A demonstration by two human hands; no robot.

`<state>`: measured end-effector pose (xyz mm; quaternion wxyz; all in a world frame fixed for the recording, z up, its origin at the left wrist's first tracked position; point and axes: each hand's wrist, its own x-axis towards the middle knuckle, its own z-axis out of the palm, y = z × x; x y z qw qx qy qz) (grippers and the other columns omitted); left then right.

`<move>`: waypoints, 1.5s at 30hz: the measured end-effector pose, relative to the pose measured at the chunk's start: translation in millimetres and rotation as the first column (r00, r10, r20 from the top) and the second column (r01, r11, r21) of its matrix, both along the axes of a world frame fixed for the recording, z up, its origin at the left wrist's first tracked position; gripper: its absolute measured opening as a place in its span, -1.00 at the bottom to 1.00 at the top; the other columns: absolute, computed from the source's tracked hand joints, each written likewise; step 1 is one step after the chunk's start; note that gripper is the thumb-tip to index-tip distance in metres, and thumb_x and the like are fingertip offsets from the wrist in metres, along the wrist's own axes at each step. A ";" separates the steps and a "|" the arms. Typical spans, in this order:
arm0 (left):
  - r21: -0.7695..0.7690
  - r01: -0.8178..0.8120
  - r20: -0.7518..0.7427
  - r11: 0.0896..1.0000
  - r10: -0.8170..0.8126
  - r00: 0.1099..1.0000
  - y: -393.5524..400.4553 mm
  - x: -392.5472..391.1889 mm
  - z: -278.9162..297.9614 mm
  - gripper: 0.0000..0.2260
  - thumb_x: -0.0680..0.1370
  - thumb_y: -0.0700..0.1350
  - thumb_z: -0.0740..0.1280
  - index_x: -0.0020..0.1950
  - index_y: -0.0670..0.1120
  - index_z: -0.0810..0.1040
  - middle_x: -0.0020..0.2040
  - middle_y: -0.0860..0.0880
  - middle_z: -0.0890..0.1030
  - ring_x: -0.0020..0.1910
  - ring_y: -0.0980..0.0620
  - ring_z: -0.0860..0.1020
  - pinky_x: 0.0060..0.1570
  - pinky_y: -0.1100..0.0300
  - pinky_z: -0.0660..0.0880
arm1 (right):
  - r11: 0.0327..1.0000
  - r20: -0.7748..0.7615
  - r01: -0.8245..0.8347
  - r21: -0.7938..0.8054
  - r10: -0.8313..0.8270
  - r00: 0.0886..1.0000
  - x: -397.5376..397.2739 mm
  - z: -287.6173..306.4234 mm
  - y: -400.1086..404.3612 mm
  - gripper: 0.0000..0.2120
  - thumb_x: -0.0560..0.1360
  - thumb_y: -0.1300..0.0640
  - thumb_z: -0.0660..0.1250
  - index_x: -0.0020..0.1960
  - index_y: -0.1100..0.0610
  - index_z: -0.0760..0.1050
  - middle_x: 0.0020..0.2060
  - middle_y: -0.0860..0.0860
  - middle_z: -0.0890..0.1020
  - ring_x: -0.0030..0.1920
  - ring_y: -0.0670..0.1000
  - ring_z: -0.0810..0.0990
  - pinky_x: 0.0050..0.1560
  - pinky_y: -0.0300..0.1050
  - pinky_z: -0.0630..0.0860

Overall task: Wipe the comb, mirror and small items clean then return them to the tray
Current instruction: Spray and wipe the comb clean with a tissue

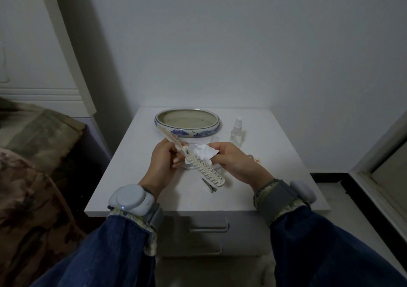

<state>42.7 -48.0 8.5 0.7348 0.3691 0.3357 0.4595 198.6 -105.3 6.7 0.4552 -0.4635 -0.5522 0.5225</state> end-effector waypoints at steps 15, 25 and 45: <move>0.020 -0.037 -0.065 0.999 0.039 0.997 2.0 0.3 -2.6 -0.72 0.48 -0.42 -0.10 -0.26 -0.16 0.30 -0.38 -0.16 0.42 -0.69 0.17 0.17 -0.65 0.47 0.07 | 0.980 -0.012 0.188 0.064 -0.188 0.982 7.7 2.0 2.1 -0.81 0.47 0.41 0.25 -0.02 0.21 0.57 -0.36 -0.12 0.66 -0.32 -0.18 0.58 -0.24 -0.36 0.50; 0.117 0.043 -0.150 0.992 -0.025 0.988 2.9 -0.1 -5.2 -0.52 0.50 -0.41 -0.05 -0.48 -0.09 0.47 -0.44 -0.12 0.36 -0.69 0.16 0.15 -0.66 0.42 0.06 | 0.992 0.112 0.110 0.066 -0.117 0.987 -2.9 2.0 -0.8 -0.72 0.41 0.44 0.32 0.07 0.22 0.55 -0.32 -0.17 0.66 -0.23 -0.20 0.59 -0.08 -0.35 0.50; 0.092 0.071 -0.211 0.993 -0.050 0.976 -2.9 2.5 -2.9 -0.57 0.48 -0.39 -0.05 -0.50 -0.12 0.40 -0.59 -0.04 0.28 -0.69 0.16 0.14 -0.63 0.43 0.07 | 0.995 0.012 0.085 0.048 -0.086 0.996 -6.3 9.9 -4.0 -0.81 0.49 0.43 0.21 0.07 0.31 0.50 -0.31 -0.05 0.66 -0.30 -0.19 0.57 -0.25 -0.40 0.43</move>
